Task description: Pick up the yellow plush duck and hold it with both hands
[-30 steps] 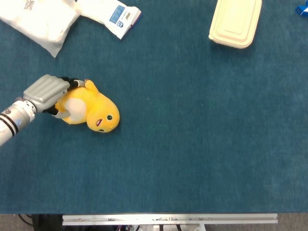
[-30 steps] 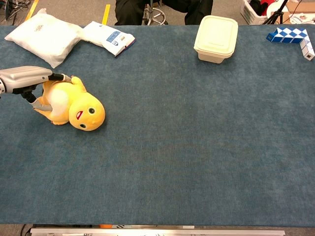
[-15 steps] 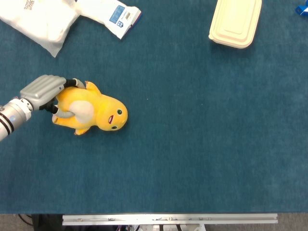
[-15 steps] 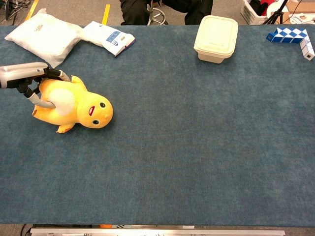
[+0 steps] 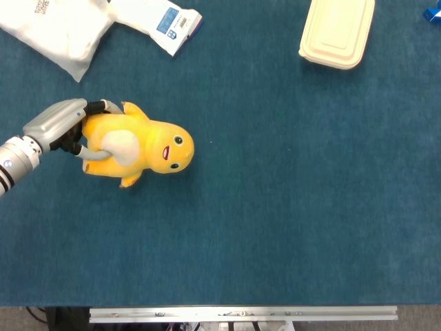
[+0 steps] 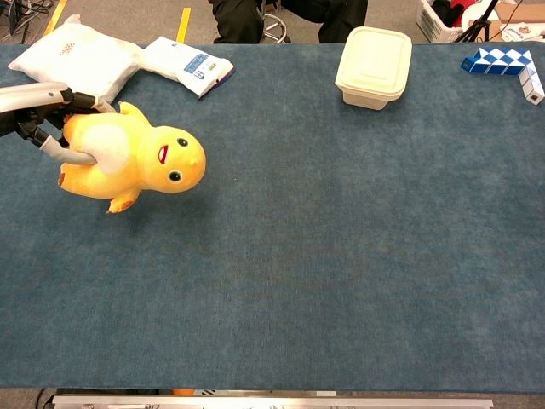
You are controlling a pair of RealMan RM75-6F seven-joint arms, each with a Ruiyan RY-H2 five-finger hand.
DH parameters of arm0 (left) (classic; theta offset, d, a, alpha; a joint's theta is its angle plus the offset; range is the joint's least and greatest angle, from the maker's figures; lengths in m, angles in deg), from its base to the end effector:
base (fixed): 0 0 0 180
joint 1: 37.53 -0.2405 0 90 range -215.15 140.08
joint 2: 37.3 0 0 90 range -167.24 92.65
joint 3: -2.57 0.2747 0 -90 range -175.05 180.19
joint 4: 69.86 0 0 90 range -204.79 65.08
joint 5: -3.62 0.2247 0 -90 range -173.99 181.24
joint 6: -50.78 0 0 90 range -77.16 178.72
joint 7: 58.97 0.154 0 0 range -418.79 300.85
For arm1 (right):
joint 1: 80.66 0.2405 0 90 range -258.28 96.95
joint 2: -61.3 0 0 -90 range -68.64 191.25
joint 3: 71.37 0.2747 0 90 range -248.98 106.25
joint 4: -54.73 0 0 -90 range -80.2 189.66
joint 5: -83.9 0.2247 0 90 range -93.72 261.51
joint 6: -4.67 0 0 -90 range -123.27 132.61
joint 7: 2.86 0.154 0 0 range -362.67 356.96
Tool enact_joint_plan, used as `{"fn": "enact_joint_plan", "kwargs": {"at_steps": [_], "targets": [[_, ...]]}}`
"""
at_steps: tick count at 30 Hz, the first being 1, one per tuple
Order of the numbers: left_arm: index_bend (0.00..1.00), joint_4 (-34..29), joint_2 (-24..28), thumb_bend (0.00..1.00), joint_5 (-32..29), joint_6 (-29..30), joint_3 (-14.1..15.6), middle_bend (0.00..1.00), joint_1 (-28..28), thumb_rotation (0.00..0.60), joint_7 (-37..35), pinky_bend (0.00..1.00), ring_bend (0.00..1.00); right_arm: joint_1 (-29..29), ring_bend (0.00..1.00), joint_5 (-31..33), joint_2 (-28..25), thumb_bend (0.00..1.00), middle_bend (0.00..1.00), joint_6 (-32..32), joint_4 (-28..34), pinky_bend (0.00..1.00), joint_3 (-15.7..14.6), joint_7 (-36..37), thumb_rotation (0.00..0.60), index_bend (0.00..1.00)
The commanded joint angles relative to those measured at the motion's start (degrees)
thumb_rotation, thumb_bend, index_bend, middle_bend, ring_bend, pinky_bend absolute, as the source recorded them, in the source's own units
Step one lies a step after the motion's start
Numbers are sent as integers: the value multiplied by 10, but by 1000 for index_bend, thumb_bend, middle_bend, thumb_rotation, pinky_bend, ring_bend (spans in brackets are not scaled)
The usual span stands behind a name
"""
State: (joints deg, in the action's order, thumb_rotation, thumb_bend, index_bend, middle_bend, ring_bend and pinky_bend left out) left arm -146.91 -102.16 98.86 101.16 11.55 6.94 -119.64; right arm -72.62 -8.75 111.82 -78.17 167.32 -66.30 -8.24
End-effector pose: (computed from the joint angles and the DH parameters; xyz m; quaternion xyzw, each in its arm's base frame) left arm -0.2709 0.3601 0.0832 -0.6699 -0.6120 -0.3506 0.2319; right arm -0.2404 -0.2074 0.1908 0.6449 -0.3412 0.4357 0.5271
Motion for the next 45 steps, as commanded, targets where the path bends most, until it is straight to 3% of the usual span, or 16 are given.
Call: {"fn": "enact_joint_plan", "kwargs": {"at_steps": [1, 8, 12, 14, 21, 26, 33, 39, 43, 45], "targets": [[654, -39, 24, 277, -9, 4, -5, 606, 3, 600, -29, 735, 537, 22, 103, -22, 9, 174, 268, 21, 6, 209, 3, -7, 600, 140], [652, -130, 67, 277, -33, -1, -18, 606, 4, 600, -28, 738, 538, 78, 103, -54, 41, 156, 268, 76, 23, 238, 14, -12, 600, 140], [654, -174, 83, 278, -53, -15, -28, 606, 6, 600, -6, 738, 538, 111, 103, -58, 72, 23, 268, 112, 34, 238, 20, -27, 600, 140], [656, -200, 90, 278, -69, -26, -33, 606, 7, 600, -7, 738, 538, 128, 103, -54, 92, 2, 268, 130, 37, 238, 25, -37, 600, 140], [659, -265, 112, 278, -102, -44, -57, 608, 8, 600, -1, 738, 538, 172, 104, -36, 165, 0, 235, 164, 36, 238, 40, -75, 600, 132], [658, -304, 126, 277, -114, -56, -69, 608, 6, 600, -10, 738, 538, 200, 94, -14, 215, 0, 180, 187, 24, 239, 50, -107, 600, 69], [656, -335, 138, 278, -113, -64, -81, 608, 1, 600, -12, 739, 537, 234, 73, 11, 283, 0, 148, 205, 10, 242, 60, -154, 600, 0], [655, -353, 145, 277, -115, -72, -90, 607, -4, 600, -24, 739, 537, 264, 72, 48, 333, 0, 147, 224, -8, 241, 70, -177, 600, 0], [655, -360, 151, 277, -111, -81, -95, 607, -7, 600, -46, 738, 537, 280, 74, 65, 366, 84, 164, 228, -20, 263, 76, -188, 600, 38], [655, -361, 152, 277, -106, -83, -96, 606, -8, 600, -56, 739, 537, 285, 112, 65, 380, 211, 220, 222, -27, 344, 77, -188, 600, 155]]}}
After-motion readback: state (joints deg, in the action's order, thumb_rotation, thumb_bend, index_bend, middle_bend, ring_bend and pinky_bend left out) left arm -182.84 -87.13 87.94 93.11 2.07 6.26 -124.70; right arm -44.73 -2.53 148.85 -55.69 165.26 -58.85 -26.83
